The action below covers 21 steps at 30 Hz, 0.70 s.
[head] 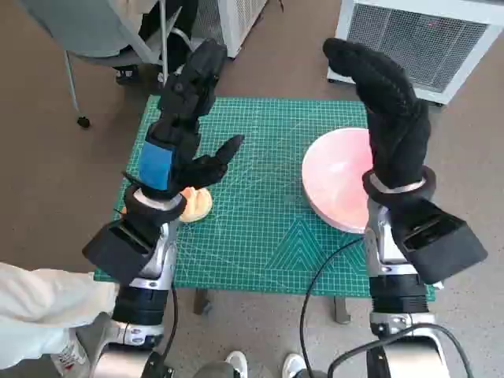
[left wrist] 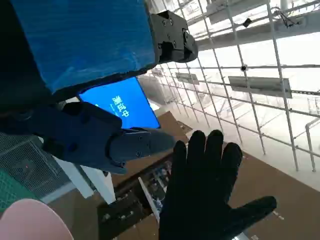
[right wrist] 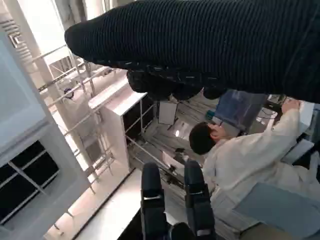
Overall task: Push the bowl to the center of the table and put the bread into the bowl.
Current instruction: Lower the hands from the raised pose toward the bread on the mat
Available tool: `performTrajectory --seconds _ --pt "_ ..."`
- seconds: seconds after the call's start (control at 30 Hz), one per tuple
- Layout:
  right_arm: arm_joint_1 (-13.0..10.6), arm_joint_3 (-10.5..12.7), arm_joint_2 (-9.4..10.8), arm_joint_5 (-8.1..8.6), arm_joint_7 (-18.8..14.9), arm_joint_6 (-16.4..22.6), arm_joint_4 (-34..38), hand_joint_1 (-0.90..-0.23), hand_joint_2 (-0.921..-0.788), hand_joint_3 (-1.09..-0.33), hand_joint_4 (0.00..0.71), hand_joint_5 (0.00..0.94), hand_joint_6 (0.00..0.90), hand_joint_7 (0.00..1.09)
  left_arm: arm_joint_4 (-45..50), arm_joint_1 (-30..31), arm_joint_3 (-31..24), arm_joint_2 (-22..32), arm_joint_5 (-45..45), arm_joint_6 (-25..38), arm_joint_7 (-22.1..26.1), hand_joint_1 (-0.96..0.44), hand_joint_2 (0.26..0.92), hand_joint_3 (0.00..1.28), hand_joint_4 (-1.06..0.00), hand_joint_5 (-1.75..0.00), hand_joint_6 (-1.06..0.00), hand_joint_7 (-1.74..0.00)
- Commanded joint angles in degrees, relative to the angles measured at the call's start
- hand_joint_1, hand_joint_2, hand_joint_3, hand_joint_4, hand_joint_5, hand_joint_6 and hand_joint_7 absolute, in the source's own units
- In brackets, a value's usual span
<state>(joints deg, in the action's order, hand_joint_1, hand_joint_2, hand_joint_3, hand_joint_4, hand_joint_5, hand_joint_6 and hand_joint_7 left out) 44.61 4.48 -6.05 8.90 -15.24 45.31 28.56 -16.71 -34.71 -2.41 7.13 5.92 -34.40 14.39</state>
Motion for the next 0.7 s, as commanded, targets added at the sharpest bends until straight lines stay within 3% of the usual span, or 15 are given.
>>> performTrajectory --seconds 0.03,0.7 --pt "-1.3 -0.1 0.4 0.59 -0.7 0.1 0.8 -0.6 -0.921 -0.751 0.369 0.02 -0.001 0.79 0.7 -0.1 -0.2 0.5 0.6 0.3 0.5 -0.4 0.921 0.43 -0.2 -0.01 -0.09 -0.33" --pt "-2.0 -0.3 0.2 0.06 -0.8 0.0 0.4 -0.587 -0.921 -0.765 0.352 0.011 -0.001 0.77 0.4 -0.5 -0.6 0.7 2.1 0.7 1.9 -0.39 0.921 0.42 -0.21 0.0 -0.11 -0.33"
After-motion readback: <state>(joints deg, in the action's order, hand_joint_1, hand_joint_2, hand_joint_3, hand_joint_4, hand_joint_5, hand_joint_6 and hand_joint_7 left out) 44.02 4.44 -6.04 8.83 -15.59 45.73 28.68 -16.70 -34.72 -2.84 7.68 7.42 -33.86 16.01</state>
